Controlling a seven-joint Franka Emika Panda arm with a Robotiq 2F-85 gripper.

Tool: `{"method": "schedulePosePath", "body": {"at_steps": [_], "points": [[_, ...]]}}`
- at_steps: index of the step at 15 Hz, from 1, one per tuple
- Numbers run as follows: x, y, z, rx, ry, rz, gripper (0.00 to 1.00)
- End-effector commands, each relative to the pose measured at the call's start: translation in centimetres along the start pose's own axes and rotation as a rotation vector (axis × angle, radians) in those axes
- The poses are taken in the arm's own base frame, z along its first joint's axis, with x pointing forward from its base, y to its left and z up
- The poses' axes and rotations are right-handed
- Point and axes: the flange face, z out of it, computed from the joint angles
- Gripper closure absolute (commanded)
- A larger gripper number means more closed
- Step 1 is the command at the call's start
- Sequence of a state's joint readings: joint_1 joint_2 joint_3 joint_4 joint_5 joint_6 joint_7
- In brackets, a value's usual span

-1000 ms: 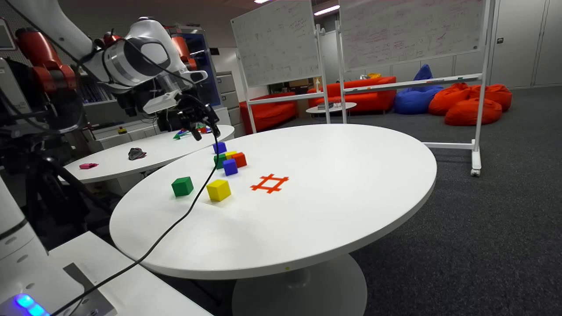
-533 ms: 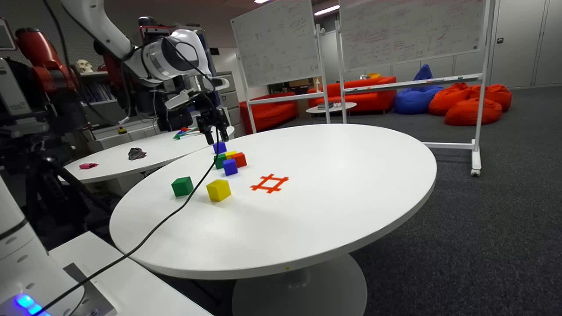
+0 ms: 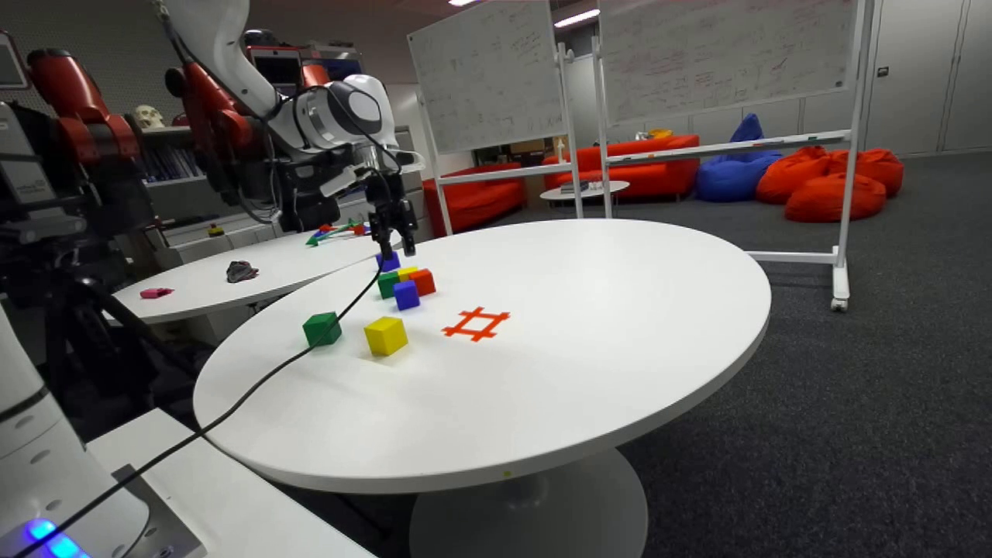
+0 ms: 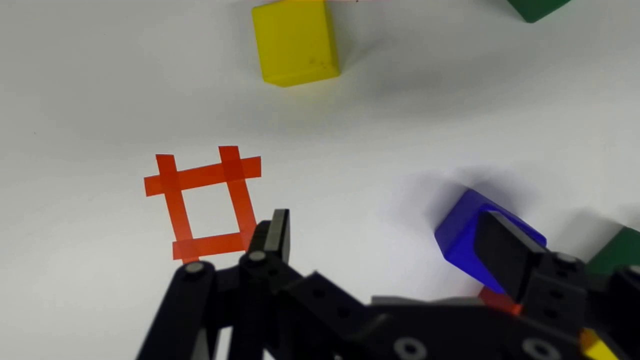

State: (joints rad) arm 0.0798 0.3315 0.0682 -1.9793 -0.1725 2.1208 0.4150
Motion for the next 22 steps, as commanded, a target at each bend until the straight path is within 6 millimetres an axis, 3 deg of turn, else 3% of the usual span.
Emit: {"method": "schedulePosePath", "body": {"at_steps": [1,6,10,18,22], "points": [[0.2,-0.2,0.0,0.000,-0.001,0.003,0.00],[0.4,-0.1,0.0,0.000,-0.001,0.005,0.00],[2.0,-0.9,0.8,-0.051,-0.011,0.035,0.00],[5.5,-4.9,3.7,-0.159,-0.096,0.116,0.00],[4.8,-5.3,4.4,-0.136,-0.100,0.096,0.00]]}}
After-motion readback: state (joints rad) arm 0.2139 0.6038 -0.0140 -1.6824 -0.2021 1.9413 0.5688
